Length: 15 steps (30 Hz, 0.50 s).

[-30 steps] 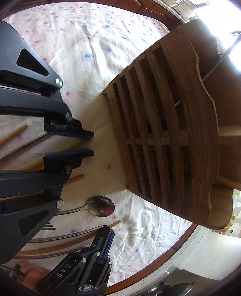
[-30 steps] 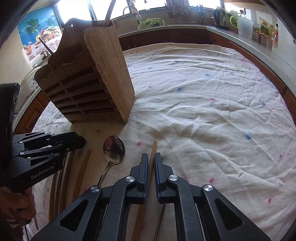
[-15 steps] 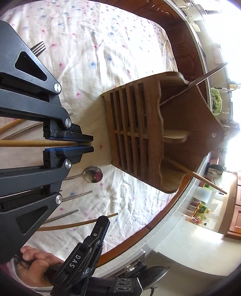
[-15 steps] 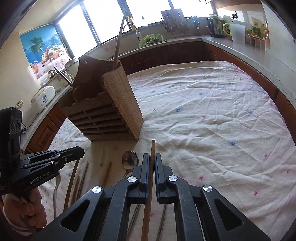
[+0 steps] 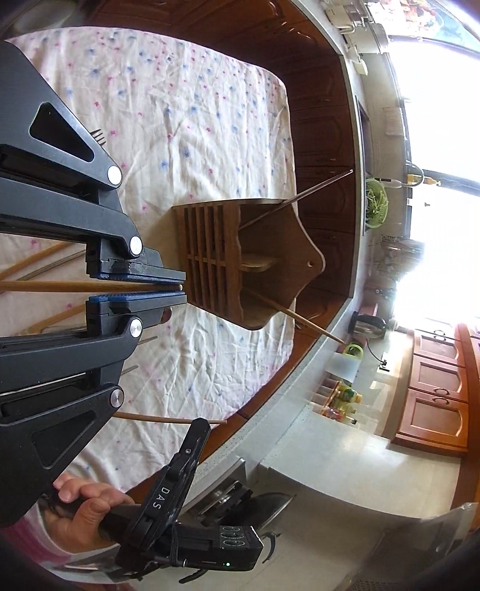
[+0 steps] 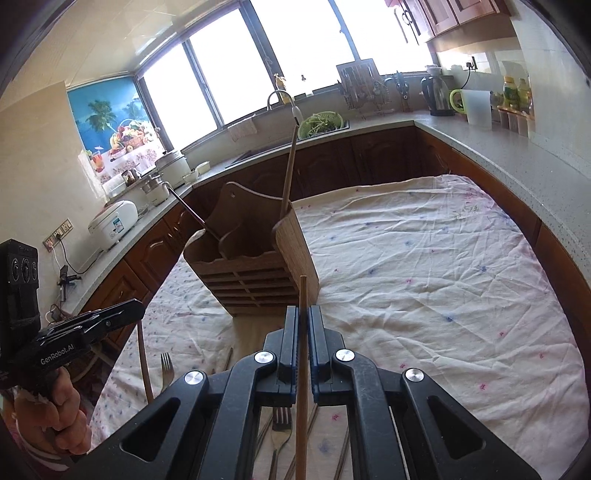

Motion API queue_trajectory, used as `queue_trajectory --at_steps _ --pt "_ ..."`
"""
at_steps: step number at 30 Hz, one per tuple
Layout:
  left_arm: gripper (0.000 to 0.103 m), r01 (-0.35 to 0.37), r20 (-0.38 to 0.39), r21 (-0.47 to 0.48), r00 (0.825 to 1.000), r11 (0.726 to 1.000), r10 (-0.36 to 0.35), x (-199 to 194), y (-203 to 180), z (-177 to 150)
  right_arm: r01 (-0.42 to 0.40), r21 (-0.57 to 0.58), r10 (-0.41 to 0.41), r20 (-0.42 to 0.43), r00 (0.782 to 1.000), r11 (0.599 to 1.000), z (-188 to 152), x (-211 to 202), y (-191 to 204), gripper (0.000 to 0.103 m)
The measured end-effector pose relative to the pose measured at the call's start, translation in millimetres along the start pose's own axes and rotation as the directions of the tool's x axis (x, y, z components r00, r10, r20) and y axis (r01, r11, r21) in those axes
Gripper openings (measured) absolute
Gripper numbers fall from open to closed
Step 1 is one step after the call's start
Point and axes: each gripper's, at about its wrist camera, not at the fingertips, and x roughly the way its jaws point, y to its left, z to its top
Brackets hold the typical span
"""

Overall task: Organize utensils
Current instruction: 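Raise both held chopsticks and lower them into the wooden holder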

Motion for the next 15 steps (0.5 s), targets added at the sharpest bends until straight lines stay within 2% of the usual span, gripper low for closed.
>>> queue_trajectory --at_steps 7,15 --pt "0.004 0.007 0.110 -0.032 0.994 0.999 -0.003 -37.0 8.2 4.4 -0.017 -0.011 0.018 0.094 0.995 1.000 13.5 -34.9 12.1 0.005" --pt "0.004 -0.001 0.186 -0.055 0.982 0.998 0.011 -54.5 15.3 12.2 -0.027 -0.027 0.030 0.143 0.989 0.999 26.9 -45.2 22.5 0.005"
